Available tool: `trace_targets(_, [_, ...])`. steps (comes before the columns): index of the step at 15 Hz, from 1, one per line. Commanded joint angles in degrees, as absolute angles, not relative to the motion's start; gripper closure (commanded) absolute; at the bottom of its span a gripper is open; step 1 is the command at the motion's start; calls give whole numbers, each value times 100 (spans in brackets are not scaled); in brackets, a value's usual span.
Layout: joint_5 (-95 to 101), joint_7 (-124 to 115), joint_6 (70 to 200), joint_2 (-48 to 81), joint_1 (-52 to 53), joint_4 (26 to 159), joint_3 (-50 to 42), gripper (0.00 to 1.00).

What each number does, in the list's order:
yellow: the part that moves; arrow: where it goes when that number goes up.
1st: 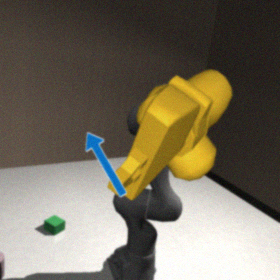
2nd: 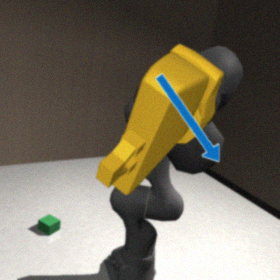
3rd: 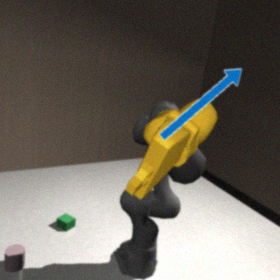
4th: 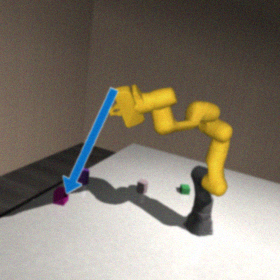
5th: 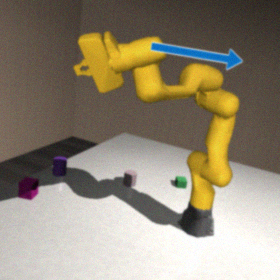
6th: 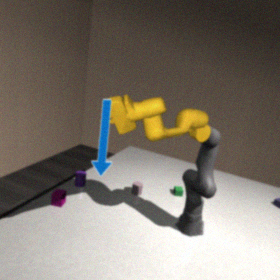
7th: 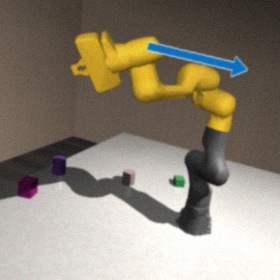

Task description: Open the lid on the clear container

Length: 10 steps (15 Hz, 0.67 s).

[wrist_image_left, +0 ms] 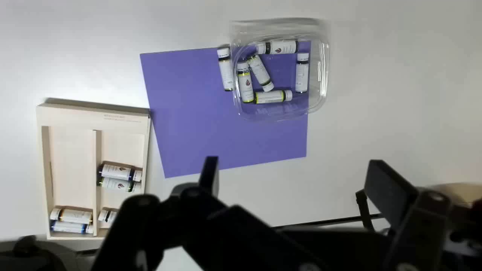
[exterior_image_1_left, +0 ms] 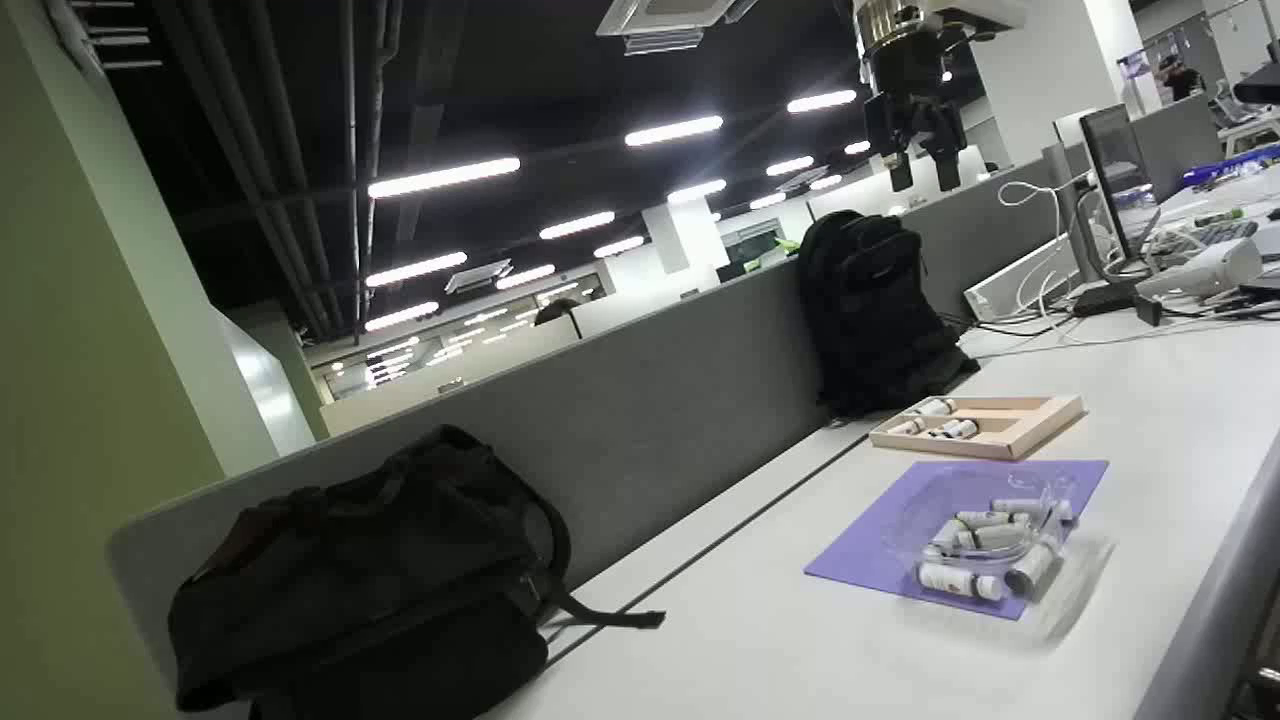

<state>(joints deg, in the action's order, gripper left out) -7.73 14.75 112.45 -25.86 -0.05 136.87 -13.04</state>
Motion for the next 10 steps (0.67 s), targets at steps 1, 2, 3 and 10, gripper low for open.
trace_targets(1, [-828,1523,11225,-2568,-138,13673,-1188,0])
trace_targets(2, [-828,1524,11230,-2568,-139,13673,-1189,0])
trace_targets(3, [-828,1524,11233,-2569,-139,13673,-1189,0])
trace_targets(10, [-1377,2018,11316,-2302,77,13785,-1394,0])
